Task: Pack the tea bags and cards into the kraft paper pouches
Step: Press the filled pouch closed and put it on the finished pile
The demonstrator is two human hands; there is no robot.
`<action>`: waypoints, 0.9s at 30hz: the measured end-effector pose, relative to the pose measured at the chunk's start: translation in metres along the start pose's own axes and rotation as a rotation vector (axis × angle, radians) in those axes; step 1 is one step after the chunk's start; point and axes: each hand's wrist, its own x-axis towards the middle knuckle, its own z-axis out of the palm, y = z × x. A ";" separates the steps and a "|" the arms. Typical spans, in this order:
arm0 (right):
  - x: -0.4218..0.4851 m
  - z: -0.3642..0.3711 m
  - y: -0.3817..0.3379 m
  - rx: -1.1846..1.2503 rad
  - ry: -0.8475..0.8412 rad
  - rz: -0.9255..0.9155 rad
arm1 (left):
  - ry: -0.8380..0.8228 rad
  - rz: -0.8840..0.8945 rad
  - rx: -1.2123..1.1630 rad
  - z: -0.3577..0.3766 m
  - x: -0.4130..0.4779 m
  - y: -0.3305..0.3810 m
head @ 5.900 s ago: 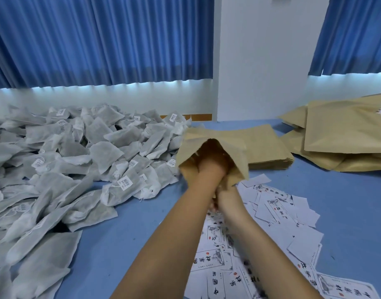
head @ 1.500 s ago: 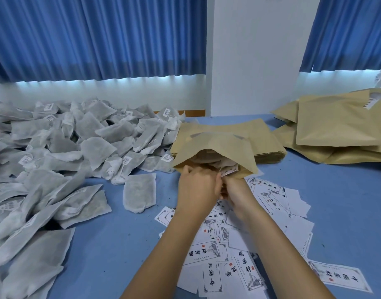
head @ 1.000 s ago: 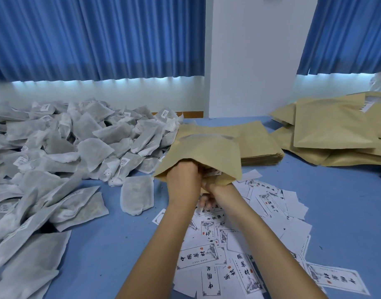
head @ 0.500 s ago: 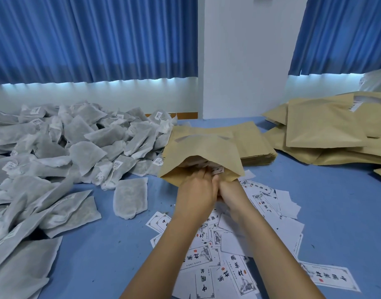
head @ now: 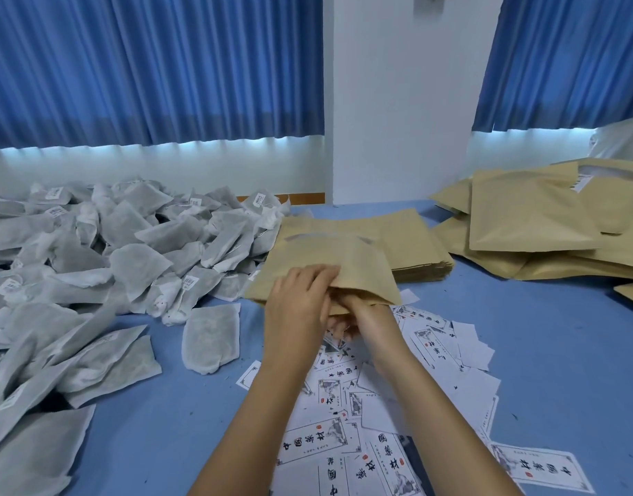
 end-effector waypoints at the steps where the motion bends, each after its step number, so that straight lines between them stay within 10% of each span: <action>1: 0.001 0.000 0.001 0.038 0.049 0.025 | -0.002 -0.025 -0.060 0.000 -0.001 -0.003; 8: 0.001 -0.009 0.001 0.096 0.247 0.051 | -0.122 0.049 -0.120 0.010 -0.009 0.016; 16: 0.004 -0.028 -0.013 0.399 -0.244 -0.025 | -0.026 -0.042 -0.056 0.009 -0.007 0.004; 27: 0.007 -0.032 -0.016 0.407 0.131 -0.043 | 0.054 0.000 -0.014 0.017 -0.012 0.003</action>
